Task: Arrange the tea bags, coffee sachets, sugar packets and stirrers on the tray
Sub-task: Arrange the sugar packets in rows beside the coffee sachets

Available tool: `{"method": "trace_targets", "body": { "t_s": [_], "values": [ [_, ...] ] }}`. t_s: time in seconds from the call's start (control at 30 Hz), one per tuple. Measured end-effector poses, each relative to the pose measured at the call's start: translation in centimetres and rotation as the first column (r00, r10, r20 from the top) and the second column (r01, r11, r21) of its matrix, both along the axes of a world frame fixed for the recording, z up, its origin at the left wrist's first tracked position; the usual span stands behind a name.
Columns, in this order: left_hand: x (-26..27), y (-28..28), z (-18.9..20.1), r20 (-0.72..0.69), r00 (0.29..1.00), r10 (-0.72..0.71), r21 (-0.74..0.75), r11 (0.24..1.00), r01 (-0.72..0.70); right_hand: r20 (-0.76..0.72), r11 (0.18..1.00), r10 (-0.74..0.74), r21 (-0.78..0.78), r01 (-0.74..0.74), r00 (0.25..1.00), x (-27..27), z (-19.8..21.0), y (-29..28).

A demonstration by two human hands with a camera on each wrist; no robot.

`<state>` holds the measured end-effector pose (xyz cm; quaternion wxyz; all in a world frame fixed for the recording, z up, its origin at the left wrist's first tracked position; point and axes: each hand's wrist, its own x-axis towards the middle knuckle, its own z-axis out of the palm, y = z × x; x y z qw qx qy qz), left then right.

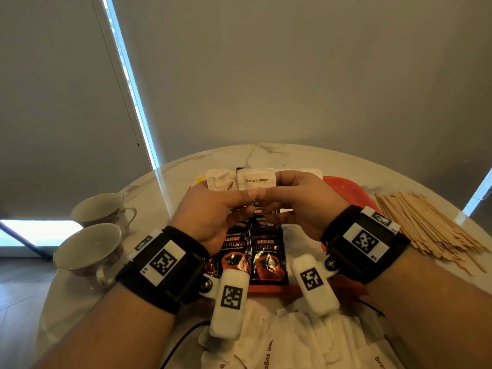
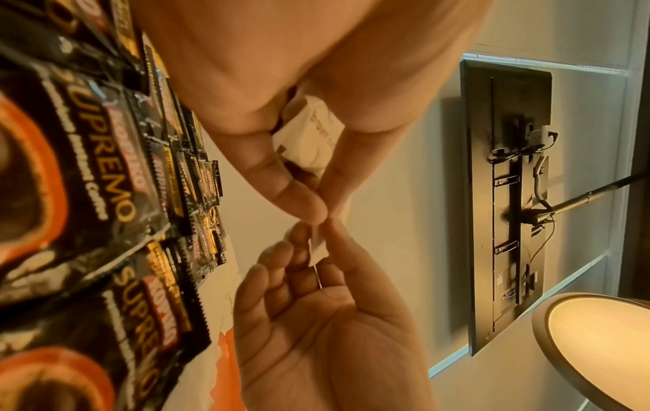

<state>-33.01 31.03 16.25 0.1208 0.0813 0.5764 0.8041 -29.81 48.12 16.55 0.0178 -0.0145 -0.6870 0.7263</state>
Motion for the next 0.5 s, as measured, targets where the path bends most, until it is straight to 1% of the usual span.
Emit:
{"method": "trace_targets", "body": {
  "t_s": [0.1,0.17,0.3,0.4,0.5],
  "values": [
    [-0.21,-0.01,-0.04,0.062,0.997,0.050,-0.032,0.998,-0.049,-0.010,0.996,-0.082,-0.048,0.081,0.997,-0.05,0.11,0.16],
    [-0.28,0.08,-0.09,0.089,0.993,0.073,-0.051,0.996,-0.069,-0.018,0.992,-0.120,-0.052,0.119,0.993,-0.12,0.19,0.20],
    [-0.29,0.21,0.13,0.133,0.985,0.106,-0.040,0.994,-0.101,0.010,0.990,-0.125,-0.071,0.125,0.992,-0.09,0.30,0.17],
    [-0.33,0.13,0.21,0.145,0.984,0.105,-0.017,0.994,-0.104,-0.021,0.997,-0.081,0.002,0.081,0.997,0.14,0.43,0.18],
    [-0.32,0.16,0.18,0.171,0.981,0.090,0.019,0.995,-0.094,-0.033,0.992,-0.099,0.070,0.101,0.995,0.08,0.39,0.40]
  ]
}}
